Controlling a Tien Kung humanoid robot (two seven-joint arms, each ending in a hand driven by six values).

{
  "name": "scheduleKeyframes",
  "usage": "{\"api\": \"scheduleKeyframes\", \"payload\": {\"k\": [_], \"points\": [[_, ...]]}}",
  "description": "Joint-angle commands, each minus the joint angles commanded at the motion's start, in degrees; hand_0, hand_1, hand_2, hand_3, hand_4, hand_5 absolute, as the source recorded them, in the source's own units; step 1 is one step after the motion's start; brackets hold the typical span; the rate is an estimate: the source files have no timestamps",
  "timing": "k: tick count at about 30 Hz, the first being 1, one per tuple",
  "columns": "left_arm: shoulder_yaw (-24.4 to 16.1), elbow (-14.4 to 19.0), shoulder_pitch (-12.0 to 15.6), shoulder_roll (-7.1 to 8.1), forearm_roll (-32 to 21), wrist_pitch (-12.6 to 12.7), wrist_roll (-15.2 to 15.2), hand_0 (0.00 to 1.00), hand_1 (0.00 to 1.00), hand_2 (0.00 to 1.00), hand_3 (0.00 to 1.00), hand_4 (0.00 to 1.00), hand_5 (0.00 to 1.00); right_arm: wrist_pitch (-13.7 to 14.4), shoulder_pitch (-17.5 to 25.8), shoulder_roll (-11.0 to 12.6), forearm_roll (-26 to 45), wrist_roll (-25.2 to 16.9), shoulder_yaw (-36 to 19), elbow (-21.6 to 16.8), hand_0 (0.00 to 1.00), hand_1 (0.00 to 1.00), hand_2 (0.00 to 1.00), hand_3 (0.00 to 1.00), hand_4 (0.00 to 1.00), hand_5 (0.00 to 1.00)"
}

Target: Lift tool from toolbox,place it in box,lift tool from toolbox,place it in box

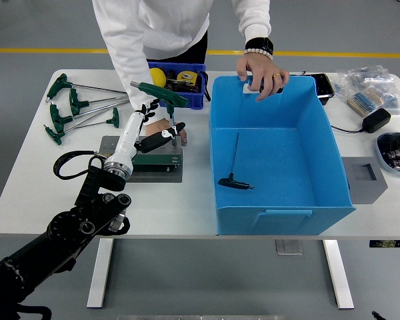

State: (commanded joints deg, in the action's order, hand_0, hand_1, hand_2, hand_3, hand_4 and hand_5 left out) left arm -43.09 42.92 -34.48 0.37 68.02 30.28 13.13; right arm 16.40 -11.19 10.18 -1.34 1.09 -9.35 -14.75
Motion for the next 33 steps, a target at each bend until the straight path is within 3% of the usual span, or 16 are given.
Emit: {"api": "scheduleKeyframes", "payload": {"k": [10, 33], "points": [[0.7, -1.3, -0.7, -0.37, -1.5, 0.5, 1.0, 0.768, 0.768, 0.812, 0.868, 0.998, 0.571, 0.0, -0.1, 0.1, 0.2, -0.2, 0.3, -0.1, 0.648, 0.638, 0.707, 0.558, 0.801, 0.75], [1.5, -0.3, -1.1, -0.37, -1.5, -0.6, 0.6, 0.751, 0.747, 0.793, 0.865, 0.998, 0.54, 0.0, 0.4, -0.1, 0.7, -0.3, 0.4, 0.1, 0.647, 0.638, 0.708, 0.559, 0.801, 0.75]]}}
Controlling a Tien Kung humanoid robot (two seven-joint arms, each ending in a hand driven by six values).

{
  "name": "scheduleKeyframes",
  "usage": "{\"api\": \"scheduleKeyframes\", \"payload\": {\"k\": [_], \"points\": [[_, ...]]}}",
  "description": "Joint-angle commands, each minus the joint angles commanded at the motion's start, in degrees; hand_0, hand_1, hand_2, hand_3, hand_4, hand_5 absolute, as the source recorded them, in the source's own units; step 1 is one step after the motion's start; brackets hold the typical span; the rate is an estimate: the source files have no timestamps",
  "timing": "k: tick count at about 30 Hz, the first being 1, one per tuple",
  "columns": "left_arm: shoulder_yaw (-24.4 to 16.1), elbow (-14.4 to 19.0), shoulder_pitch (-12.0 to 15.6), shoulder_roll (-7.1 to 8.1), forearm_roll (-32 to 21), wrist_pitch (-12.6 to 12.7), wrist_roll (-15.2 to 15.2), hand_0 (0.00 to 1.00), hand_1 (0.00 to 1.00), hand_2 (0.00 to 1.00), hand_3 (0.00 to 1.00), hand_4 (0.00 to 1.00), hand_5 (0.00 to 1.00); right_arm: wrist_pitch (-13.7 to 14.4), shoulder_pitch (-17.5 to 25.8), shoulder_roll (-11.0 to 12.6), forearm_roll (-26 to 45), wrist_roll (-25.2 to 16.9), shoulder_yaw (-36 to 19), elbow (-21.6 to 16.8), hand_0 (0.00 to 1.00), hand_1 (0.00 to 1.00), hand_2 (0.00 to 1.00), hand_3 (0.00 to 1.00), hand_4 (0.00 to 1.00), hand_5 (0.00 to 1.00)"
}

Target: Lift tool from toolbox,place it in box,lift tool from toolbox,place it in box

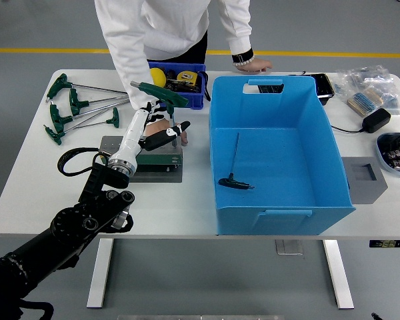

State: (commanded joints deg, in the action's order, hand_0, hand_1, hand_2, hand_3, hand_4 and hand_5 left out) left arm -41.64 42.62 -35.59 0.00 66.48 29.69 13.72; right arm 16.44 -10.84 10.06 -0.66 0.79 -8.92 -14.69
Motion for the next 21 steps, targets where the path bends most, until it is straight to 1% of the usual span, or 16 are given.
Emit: {"api": "scheduleKeyframes", "payload": {"k": [16, 21], "points": [[-0.3, 0.0, -0.1, 0.0, 0.0, -0.3, 0.0, 0.748, 0.746, 0.793, 0.865, 0.998, 0.534, -0.1, -0.2, 0.2, -0.1, 0.0, 0.0, 0.0, 0.647, 0.637, 0.708, 0.558, 0.802, 0.75], [-0.6, -0.1, 0.0, 0.0, 0.9, -0.3, -0.9, 0.749, 0.748, 0.793, 0.867, 0.998, 0.532, -0.1, -0.1, 0.2, -0.1, 0.0, 0.0, 0.0, 0.647, 0.637, 0.707, 0.558, 0.802, 0.75]]}}
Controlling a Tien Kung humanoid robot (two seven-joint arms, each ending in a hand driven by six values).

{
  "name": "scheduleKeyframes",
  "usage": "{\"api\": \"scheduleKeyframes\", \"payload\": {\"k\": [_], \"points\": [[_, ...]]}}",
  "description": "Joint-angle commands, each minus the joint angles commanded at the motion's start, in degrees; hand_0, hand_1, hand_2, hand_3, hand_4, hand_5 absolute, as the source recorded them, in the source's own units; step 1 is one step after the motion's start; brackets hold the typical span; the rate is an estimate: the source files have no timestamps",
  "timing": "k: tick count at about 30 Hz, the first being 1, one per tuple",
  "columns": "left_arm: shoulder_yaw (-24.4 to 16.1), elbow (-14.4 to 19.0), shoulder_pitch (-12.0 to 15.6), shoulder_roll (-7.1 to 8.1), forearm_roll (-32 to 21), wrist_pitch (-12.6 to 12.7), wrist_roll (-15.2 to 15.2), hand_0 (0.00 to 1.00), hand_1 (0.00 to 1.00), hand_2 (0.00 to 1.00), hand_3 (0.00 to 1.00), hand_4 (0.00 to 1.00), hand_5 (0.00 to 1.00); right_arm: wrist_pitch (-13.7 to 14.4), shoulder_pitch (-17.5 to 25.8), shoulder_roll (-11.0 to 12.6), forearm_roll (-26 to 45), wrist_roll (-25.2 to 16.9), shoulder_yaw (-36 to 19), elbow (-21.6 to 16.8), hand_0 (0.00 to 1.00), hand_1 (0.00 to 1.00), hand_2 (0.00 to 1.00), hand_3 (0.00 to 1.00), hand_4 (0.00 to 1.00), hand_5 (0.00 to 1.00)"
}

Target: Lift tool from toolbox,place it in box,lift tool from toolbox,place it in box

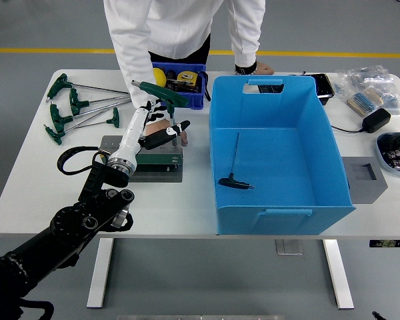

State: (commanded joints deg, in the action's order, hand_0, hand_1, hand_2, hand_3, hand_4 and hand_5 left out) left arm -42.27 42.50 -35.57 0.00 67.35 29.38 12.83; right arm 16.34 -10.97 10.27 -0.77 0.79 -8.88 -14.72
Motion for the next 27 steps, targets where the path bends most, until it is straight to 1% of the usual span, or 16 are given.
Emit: {"api": "scheduleKeyframes", "payload": {"k": [7, 11, 12, 17, 18, 23, 24, 27], "points": [[-0.5, -0.3, 0.1, 0.37, 0.1, -0.1, -0.3, 0.748, 0.746, 0.793, 0.869, 0.998, 0.532, 0.0, 0.0, 0.0, 0.1, 0.0, 0.1, 0.0, 0.647, 0.636, 0.708, 0.558, 0.802, 0.75], [-0.2, -0.2, -0.1, 0.09, -0.6, 0.0, 0.1, 0.748, 0.746, 0.793, 0.869, 0.998, 0.532, 0.0, 0.0, 0.1, -0.2, 0.1, -0.1, 0.0, 0.647, 0.636, 0.708, 0.558, 0.802, 0.75], [-0.1, -0.3, -0.2, 0.0, -0.8, 0.1, 0.3, 0.725, 0.71, 0.766, 0.854, 0.998, 0.531, 0.0, -0.1, 0.1, -0.3, 0.1, -0.1, 0.0, 0.648, 0.635, 0.708, 0.558, 0.802, 0.75], [0.6, -1.2, -0.8, 0.0, -3.0, 0.0, 1.0, 0.725, 0.71, 0.766, 0.854, 0.998, 0.531, 0.0, -0.3, 0.1, -0.7, 0.2, -0.3, -0.1, 0.648, 0.635, 0.708, 0.558, 0.802, 0.75], [0.8, -1.3, -0.9, 0.0, -3.5, -0.1, 1.2, 0.702, 0.665, 0.72, 0.842, 0.998, 0.528, 0.0, -0.3, 0.1, -0.7, 0.2, -0.3, -0.1, 0.648, 0.637, 0.709, 0.557, 0.802, 0.749], [1.4, -2.4, -1.8, 0.0, -6.3, 0.1, 2.0, 0.702, 0.665, 0.72, 0.842, 0.998, 0.528, 0.0, -0.5, 0.1, -0.6, 0.2, -0.2, -0.1, 0.648, 0.637, 0.709, 0.557, 0.802, 0.749], [1.6, -2.8, -2.0, 0.0, -7.2, 0.0, 2.2, 0.659, 0.635, 0.687, 0.795, 0.998, 0.517, 0.0, -0.5, 0.1, -0.6, 0.2, -0.2, -0.2, 0.647, 0.637, 0.708, 0.558, 0.802, 0.749], [2.0, -3.4, -2.5, 0.0, -9.4, -0.1, 2.9, 0.659, 0.635, 0.687, 0.795, 0.998, 0.517, 0.0, -0.6, 0.2, -0.7, 0.2, -0.2, -0.2, 0.647, 0.637, 0.708, 0.558, 0.802, 0.749]]}}
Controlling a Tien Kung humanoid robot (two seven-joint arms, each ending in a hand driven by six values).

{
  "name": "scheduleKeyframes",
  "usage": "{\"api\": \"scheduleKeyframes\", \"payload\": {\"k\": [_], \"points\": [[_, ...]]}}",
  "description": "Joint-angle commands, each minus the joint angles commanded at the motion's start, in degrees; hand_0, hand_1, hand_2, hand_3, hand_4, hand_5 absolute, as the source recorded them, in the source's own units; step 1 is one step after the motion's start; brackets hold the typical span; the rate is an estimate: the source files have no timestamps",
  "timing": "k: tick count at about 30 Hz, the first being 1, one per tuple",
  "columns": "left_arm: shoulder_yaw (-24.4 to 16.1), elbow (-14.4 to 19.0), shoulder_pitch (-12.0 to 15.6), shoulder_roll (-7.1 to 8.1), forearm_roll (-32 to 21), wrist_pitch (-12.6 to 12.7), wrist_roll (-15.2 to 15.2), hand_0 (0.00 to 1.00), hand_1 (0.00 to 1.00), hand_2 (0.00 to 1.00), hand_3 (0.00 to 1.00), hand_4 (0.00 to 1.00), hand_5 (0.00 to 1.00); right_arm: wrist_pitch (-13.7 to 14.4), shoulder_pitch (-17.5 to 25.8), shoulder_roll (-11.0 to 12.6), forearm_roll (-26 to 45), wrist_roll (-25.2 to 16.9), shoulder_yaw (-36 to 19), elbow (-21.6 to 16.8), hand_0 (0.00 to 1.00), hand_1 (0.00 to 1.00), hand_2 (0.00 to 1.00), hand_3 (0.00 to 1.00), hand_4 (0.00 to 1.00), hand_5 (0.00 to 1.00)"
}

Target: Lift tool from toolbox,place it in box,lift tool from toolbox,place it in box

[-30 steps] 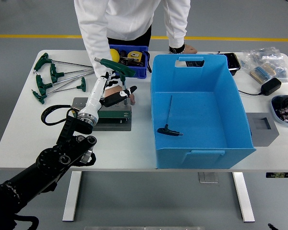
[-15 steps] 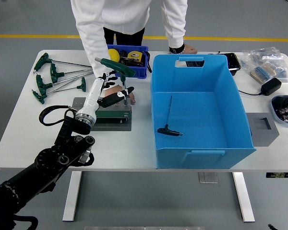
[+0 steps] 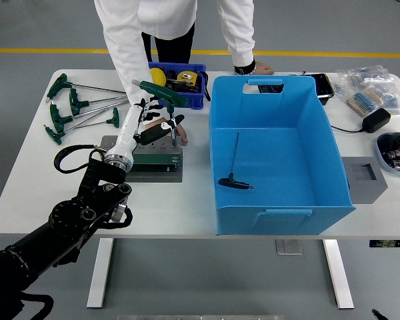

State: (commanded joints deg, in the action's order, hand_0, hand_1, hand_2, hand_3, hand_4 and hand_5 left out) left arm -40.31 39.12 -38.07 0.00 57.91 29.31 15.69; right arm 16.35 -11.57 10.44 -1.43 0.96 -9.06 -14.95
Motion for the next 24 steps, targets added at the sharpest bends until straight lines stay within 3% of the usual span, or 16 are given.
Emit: {"api": "scheduleKeyframes", "payload": {"k": [6, 15, 24], "points": [[1.0, 0.6, -0.5, 0.0, -3.5, -0.9, 1.1, 0.641, 0.606, 0.665, 0.764, 0.998, 0.507, 0.0, 0.0, 0.0, -0.3, 0.0, -0.1, 0.0, 0.648, 0.638, 0.708, 0.558, 0.802, 0.749], [3.1, 4.0, -0.3, 0.0, -2.9, -1.6, 0.4, 0.627, 0.597, 0.655, 0.747, 0.998, 0.505, 0.0, 0.0, 0.1, -0.5, 0.1, -0.1, 0.0, 0.647, 0.638, 0.708, 0.558, 0.802, 0.749], [5.6, 3.5, -0.8, 0.0, -3.4, -2.5, 0.1, 0.625, 0.595, 0.651, 0.741, 0.998, 0.49, 0.0, -0.2, 0.2, -0.4, 0.0, 0.0, 0.0, 0.648, 0.637, 0.708, 0.558, 0.802, 0.749]]}}
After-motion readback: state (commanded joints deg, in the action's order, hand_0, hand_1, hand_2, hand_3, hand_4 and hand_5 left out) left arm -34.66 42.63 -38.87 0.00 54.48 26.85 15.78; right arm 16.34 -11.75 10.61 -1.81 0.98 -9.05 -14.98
